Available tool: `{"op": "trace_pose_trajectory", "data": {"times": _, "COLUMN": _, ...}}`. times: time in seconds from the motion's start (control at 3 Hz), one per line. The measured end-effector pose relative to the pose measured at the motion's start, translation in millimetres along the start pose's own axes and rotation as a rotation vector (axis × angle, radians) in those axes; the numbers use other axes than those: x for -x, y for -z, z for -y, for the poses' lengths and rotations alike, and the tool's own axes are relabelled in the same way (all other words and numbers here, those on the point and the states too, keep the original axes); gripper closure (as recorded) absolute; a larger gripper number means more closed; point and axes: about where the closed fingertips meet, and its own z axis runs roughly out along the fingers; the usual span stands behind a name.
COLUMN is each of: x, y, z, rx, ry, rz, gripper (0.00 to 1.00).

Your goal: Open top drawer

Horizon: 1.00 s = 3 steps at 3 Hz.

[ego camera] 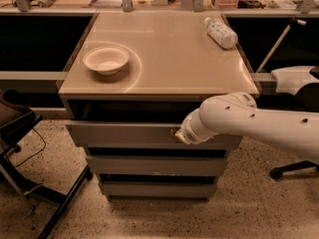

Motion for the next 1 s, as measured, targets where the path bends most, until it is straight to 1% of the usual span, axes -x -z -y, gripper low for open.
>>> {"op": "trace_pose_trajectory", "data": {"times": 1.0, "x": 0.1, "y": 8.1, "z": -1.2, "rx": 0.001, "ry": -0.001, "rz": -0.001, "gripper": 1.00}}
